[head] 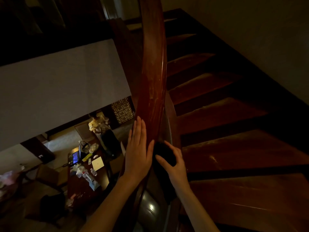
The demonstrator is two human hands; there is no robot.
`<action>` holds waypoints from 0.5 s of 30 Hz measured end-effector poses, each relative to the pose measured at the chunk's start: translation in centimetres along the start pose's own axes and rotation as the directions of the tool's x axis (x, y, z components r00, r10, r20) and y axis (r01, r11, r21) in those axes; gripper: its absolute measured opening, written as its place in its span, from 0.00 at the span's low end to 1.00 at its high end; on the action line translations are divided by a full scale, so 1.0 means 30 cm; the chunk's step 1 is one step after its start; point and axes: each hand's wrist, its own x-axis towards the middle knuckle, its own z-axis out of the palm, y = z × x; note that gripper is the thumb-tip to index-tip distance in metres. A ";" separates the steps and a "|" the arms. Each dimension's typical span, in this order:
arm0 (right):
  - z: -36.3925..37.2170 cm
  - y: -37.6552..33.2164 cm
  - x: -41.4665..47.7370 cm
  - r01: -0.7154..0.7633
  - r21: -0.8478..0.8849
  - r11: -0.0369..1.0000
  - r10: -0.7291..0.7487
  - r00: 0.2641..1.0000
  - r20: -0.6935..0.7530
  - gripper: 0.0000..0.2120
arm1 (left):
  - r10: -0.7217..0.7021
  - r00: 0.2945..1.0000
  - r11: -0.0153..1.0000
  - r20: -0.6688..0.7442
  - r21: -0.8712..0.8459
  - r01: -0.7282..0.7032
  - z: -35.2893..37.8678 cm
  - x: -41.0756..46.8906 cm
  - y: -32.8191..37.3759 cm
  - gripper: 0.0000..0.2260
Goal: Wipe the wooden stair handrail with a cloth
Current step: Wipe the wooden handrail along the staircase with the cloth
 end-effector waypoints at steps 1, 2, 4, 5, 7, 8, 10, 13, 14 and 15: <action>0.009 0.009 -0.004 -0.017 0.066 0.998 0.019 0.999 -0.027 0.24 | 0.012 1.000 1.000 0.006 -0.014 -0.012 -0.001 0.001 -0.012 0.28; 0.014 0.014 -0.004 -0.028 0.127 0.991 0.036 0.998 -0.057 0.22 | 0.032 0.999 0.999 0.018 -0.023 -0.031 -0.003 0.002 -0.026 0.27; 0.009 0.016 0.005 -0.016 0.178 0.984 0.032 0.996 -0.089 0.16 | 0.071 0.997 0.997 0.030 -0.035 -0.070 -0.004 0.002 -0.047 0.27; 0.005 0.016 0.013 -0.004 0.168 0.986 0.018 0.996 -0.085 0.13 | 0.078 0.997 0.996 0.026 -0.049 -0.077 -0.006 0.002 -0.051 0.27; -0.006 0.018 0.024 0.019 0.118 0.993 -0.013 0.999 -0.048 0.11 | 0.072 0.997 0.993 0.015 -0.090 -0.071 -0.004 0.003 -0.052 0.27; -0.010 0.024 0.026 0.038 0.085 0.996 -0.036 0.999 -0.026 0.11 | 0.069 0.998 0.992 0.012 -0.105 -0.067 -0.005 0.003 -0.051 0.27; -0.013 0.044 0.016 0.071 0.018 0.997 -0.071 0.997 -0.002 0.12 | 0.070 0.997 0.992 0.014 -0.109 -0.068 -0.005 0.002 -0.047 0.26; 0.018 0.038 0.011 0.106 -0.013 0.994 -0.106 0.994 -0.036 0.11 | 0.067 0.998 0.991 0.012 -0.115 -0.065 -0.009 -0.002 -0.041 0.26; 0.032 0.017 0.033 0.122 0.000 0.993 -0.121 0.991 -0.063 0.10 | 0.063 0.998 0.991 0.011 -0.122 -0.062 -0.011 -0.002 -0.038 0.26; 0.043 -0.008 0.065 0.142 0.014 0.990 -0.140 0.985 -0.096 0.10 | 0.061 0.998 0.990 0.010 -0.128 -0.060 -0.012 -0.003 -0.036 0.26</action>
